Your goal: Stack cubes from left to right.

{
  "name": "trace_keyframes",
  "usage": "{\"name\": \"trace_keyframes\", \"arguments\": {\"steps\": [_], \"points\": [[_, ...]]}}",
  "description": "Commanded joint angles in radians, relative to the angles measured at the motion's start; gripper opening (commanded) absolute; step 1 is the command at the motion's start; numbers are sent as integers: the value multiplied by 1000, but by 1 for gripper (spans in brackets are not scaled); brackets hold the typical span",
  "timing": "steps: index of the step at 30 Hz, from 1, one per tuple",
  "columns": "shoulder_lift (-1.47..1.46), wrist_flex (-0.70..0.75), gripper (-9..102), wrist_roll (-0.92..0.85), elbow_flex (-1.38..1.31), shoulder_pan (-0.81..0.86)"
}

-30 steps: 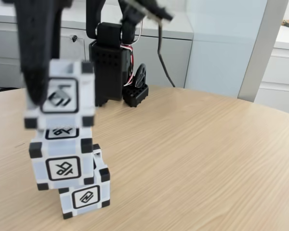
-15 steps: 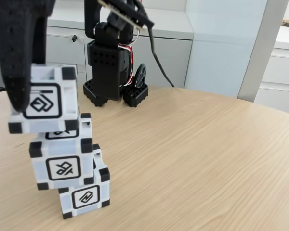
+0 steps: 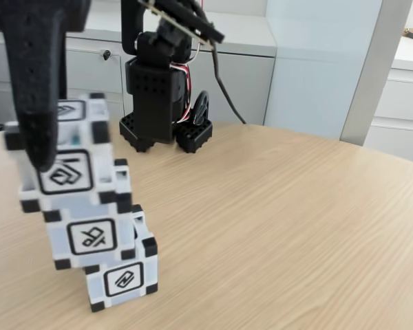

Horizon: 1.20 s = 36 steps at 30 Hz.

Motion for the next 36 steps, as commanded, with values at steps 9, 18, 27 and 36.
{"name": "trace_keyframes", "arguments": {"steps": [9,18,27,36], "points": [[419,43,24,109,-20,-201],[736,-144,0,360,250,-472],[1348,-675,0,267,1186,-483],[1727,-696,0,218,1578,-497]]}}
